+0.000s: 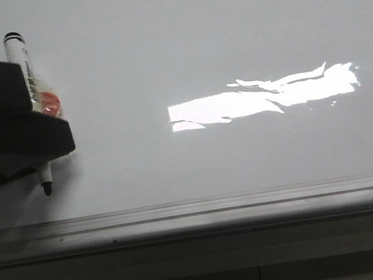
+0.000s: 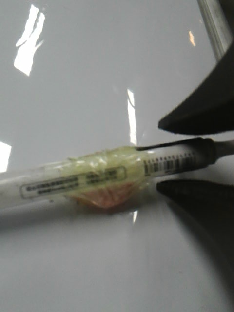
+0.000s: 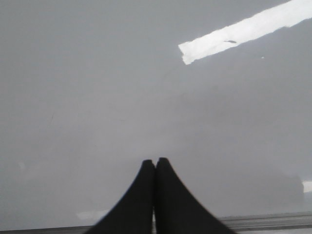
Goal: Write number 0 on whiteboard
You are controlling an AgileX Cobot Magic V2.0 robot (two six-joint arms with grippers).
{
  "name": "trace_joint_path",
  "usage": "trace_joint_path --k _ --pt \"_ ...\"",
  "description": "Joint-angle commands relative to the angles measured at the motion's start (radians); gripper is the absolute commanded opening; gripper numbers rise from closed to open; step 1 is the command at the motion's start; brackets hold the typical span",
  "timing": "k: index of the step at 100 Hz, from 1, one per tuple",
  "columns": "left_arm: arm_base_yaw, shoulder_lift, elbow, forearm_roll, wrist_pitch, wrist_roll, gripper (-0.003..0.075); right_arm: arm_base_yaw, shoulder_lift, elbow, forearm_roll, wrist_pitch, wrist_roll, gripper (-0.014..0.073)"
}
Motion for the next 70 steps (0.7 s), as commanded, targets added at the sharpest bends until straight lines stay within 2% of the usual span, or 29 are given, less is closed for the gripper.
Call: trace_joint_path --k 1,19,31,43,56,70 --pt "-0.002 -0.007 -0.023 0.018 -0.017 0.000 -0.0018 0.001 0.021 -0.023 -0.018 -0.064 -0.011 -0.0071" --pt "-0.002 -0.007 -0.023 0.089 -0.013 0.000 -0.0020 0.001 0.021 -0.023 -0.019 -0.065 -0.011 -0.0071" --pt "-0.002 -0.007 -0.023 0.205 -0.020 0.000 -0.0020 0.001 0.021 -0.027 0.012 -0.066 -0.035 -0.0067" --pt "-0.002 -0.007 -0.023 0.426 -0.037 0.000 -0.0020 0.016 0.026 -0.027 0.165 -0.071 -0.201 -0.0067" --pt "-0.002 -0.007 -0.023 0.676 -0.042 0.037 -0.0020 0.101 0.032 -0.027 0.287 -0.053 -0.358 -0.0067" --pt "-0.002 -0.007 -0.023 0.777 -0.044 0.114 -0.0020 0.211 0.079 -0.051 0.315 -0.002 -0.541 -0.0036"
